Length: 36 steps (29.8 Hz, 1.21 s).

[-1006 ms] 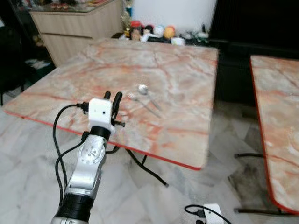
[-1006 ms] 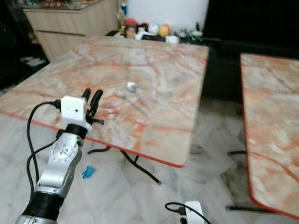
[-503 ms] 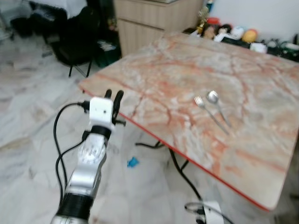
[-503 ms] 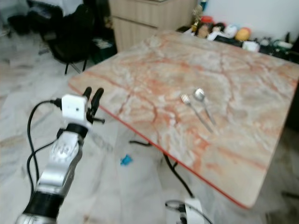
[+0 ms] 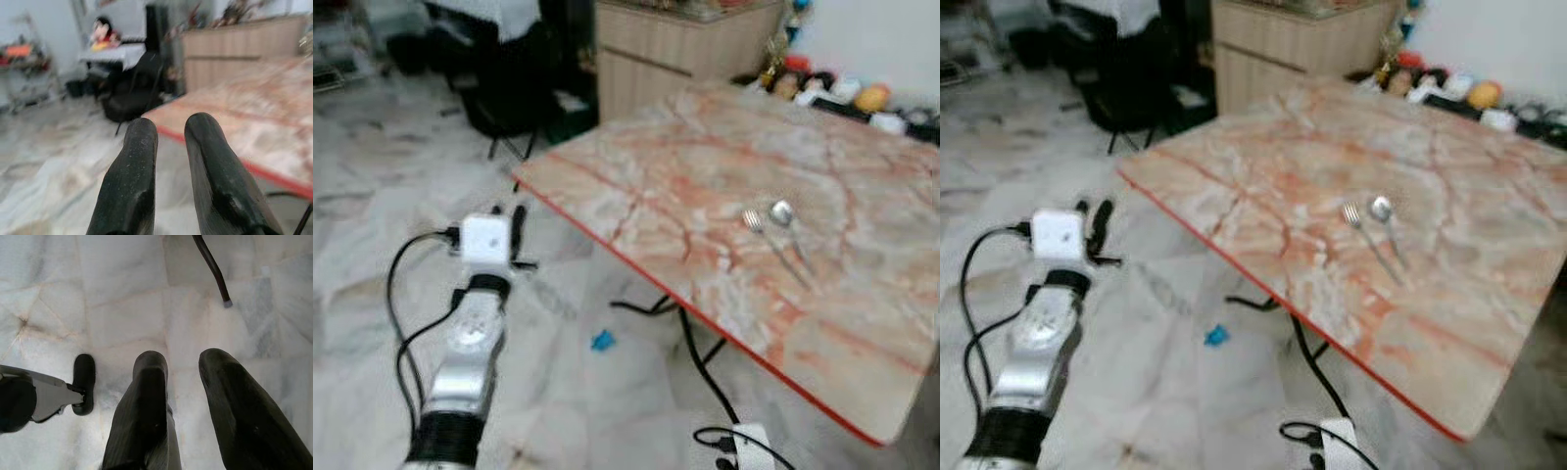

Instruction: Setting the table

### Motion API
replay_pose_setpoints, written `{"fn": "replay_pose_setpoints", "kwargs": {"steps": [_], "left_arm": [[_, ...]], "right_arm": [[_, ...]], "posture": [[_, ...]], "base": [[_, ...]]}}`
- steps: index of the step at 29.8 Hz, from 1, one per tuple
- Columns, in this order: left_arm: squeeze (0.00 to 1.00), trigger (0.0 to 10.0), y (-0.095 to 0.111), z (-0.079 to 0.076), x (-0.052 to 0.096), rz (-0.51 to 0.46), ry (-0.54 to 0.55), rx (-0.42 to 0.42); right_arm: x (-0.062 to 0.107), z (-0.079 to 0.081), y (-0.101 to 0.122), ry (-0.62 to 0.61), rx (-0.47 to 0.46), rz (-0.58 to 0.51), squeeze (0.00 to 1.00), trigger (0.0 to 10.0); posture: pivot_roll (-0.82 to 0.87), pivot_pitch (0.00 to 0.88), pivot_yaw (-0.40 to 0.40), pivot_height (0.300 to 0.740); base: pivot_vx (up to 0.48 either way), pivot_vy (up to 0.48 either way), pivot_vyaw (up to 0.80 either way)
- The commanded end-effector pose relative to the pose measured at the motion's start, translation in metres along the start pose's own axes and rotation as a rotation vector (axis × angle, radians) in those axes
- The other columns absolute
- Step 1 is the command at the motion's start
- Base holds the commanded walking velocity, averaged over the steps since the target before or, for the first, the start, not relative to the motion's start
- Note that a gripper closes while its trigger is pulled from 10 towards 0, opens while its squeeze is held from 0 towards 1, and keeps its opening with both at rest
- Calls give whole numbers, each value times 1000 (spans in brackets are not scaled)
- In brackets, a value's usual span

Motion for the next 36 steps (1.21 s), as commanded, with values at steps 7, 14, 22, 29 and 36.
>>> {"fn": "replay_pose_setpoints", "kwargs": {"steps": [7,14,22,29,36], "left_arm": [[0,10000,-81,44,36,324,137,-70],[0,10000,-141,34,77,614,18,-27],[0,10000,-177,21,113,811,-43,-9],[0,10000,-189,18,128,903,-64,-18],[0,10000,-195,36,141,959,108,132]], "right_arm": [[-1,0,2,1,6,-1,0,10000],[-1,-1,2,-1,8,0,0,10000],[-1,-2,4,-21,-1,-15,0,10000],[-1,-3,2,-39,-11,-2,0,10000],[0,-3,2,-35,-25,-2,0,10000]], "posture": [[133,0,-14,740],[143,0,-22,740],[121,0,-16,740],[132,0,-19,740],[136,0,-17,740]], "base": [[0,0,0],[0,0,0],[0,0,0],[0,0,0],[0,0,0]]}}
Point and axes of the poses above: a point about 5 cm out from each wrist's last joint towards the gripper, its own x axis pointing back from the gripper into the wrist, its own y axis along the axis of the wrist's last joint, z = x × y, the point moved 3 cm from there along -x, pointing out of the wrist towards the gripper, and after that the axes turned 8 degrees about x, right-handed, at the moved point
